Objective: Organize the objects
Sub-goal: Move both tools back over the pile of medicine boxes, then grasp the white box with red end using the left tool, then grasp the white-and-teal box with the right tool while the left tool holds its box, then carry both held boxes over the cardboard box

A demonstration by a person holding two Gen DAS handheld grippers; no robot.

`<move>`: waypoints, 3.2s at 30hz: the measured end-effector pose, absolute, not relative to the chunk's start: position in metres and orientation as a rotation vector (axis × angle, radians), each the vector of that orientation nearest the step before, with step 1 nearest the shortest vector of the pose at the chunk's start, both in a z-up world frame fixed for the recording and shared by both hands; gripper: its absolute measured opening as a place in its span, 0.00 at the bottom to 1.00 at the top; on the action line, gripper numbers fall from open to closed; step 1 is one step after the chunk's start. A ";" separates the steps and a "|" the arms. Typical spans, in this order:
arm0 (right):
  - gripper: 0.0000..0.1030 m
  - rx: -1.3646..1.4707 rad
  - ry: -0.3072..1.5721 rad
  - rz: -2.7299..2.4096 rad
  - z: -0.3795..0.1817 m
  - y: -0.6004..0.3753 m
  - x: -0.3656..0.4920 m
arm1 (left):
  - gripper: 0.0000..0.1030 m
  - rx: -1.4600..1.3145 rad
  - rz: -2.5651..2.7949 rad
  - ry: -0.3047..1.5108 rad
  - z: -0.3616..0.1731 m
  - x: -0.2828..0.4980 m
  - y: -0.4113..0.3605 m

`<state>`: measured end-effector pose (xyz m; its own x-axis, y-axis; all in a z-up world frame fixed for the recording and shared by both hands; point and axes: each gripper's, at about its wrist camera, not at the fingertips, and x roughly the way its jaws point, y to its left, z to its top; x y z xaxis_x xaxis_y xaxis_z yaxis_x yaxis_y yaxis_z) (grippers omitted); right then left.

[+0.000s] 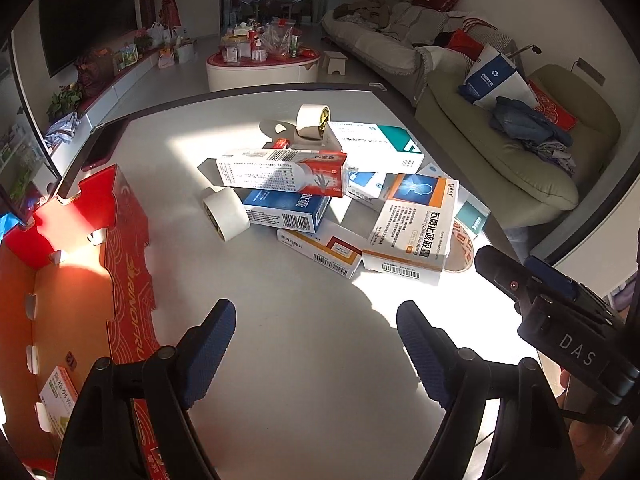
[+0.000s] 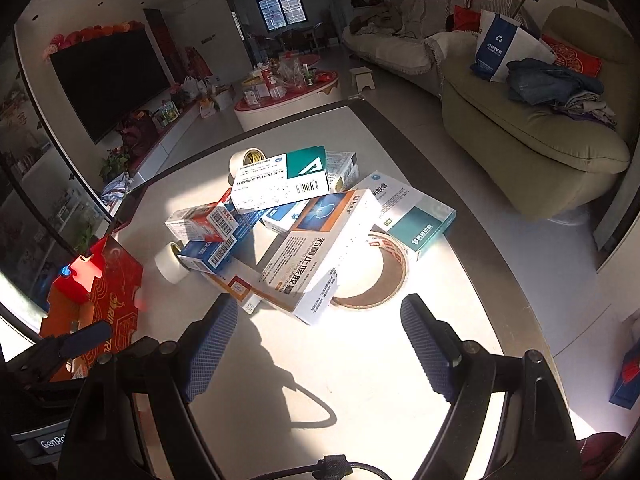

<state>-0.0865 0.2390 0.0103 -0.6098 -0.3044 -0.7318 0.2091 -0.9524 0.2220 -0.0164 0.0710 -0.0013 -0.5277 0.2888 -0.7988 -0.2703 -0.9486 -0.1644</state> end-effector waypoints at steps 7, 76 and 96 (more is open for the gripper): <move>0.81 1.224 -0.205 -2.551 -0.002 0.240 -0.122 | 0.84 -1.351 2.502 -0.126 -0.003 -0.061 0.072; 0.64 1.116 0.735 -1.901 -0.018 0.136 -0.310 | 0.25 -1.712 2.338 0.147 -0.037 -0.190 0.086; 0.60 1.046 0.388 -2.150 0.017 0.153 -0.186 | 0.25 -1.542 2.398 0.180 -0.018 -0.123 0.069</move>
<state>-0.1861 0.1531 0.0172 -0.4252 -0.4635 -0.7774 0.7061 -0.7072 0.0354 -0.1227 0.0690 -0.0177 -0.3889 0.1694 -0.9056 -0.3026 -0.9519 -0.0481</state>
